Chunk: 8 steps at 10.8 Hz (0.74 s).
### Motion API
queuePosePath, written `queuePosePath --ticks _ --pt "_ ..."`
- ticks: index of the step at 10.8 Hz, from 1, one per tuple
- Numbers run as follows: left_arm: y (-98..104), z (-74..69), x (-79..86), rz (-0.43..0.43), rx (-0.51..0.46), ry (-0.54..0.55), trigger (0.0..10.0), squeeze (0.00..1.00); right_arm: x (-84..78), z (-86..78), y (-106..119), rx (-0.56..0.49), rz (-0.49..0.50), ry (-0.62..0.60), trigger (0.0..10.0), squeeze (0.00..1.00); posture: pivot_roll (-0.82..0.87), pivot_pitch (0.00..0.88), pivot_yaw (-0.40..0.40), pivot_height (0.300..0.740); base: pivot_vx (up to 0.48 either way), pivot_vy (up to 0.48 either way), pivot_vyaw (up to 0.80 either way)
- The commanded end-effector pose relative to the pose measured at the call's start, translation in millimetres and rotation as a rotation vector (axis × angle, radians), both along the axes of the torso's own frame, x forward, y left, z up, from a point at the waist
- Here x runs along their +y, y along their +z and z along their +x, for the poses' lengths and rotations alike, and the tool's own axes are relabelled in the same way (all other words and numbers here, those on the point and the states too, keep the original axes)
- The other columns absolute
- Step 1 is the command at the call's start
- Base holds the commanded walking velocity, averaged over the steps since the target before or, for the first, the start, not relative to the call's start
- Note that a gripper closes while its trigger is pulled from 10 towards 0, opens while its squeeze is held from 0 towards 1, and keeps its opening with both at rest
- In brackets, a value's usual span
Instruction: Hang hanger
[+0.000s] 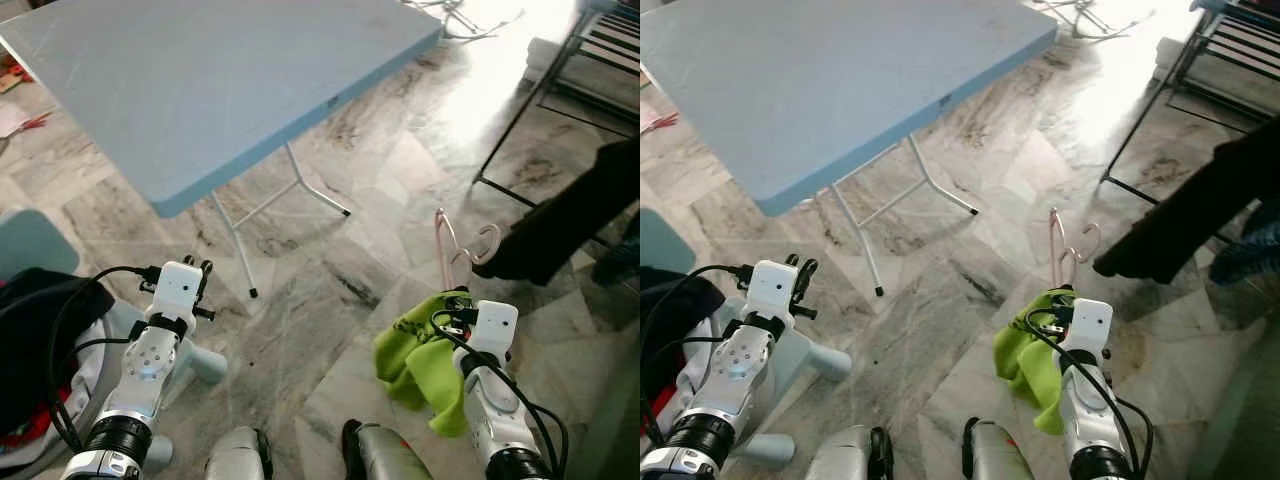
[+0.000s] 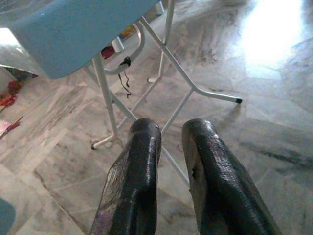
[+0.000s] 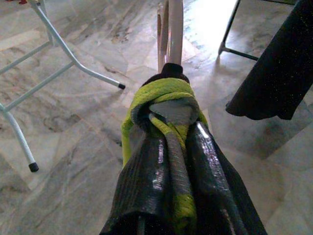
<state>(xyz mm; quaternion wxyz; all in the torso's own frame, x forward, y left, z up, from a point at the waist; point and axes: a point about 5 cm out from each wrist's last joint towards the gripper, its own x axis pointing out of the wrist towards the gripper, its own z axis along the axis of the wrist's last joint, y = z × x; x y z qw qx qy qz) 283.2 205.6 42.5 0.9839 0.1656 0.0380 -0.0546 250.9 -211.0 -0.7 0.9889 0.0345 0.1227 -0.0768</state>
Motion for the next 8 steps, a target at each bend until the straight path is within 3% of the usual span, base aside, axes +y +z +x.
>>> queuePosePath --ticks 1,4,5,8 --pt "-3.3 -2.2 3.3 0.003 0.018 0.005 10.0 0.0 -1.4 -0.2 0.9 -0.014 0.003 -0.017 10.0 0.0 -0.02 0.116 0.023 0.74 0.0 0.0 -0.51" --pt "-3.3 -2.2 3.3 0.003 0.018 0.005 10.0 0.0 -1.4 -0.2 0.9 -0.014 0.003 -0.017 10.0 0.0 -0.02 0.116 0.023 0.74 0.0 0.0 -0.51" --pt "-4.0 -2.2 -0.5 -0.024 0.008 0.014 10.0 0.0 -4.3 3.2 4.4 -0.017 -0.023 0.014 10.0 0.0 -0.02 0.124 -0.041 0.74 0.39 0.0 -0.5" --pt "-8.4 -8.8 -5.7 -0.053 -0.004 0.042 10.0 0.0 -9.4 7.2 9.0 -0.013 -0.055 0.06 10.0 0.0 -0.01 0.13 -0.062 0.74 0.0 0.0 0.0"
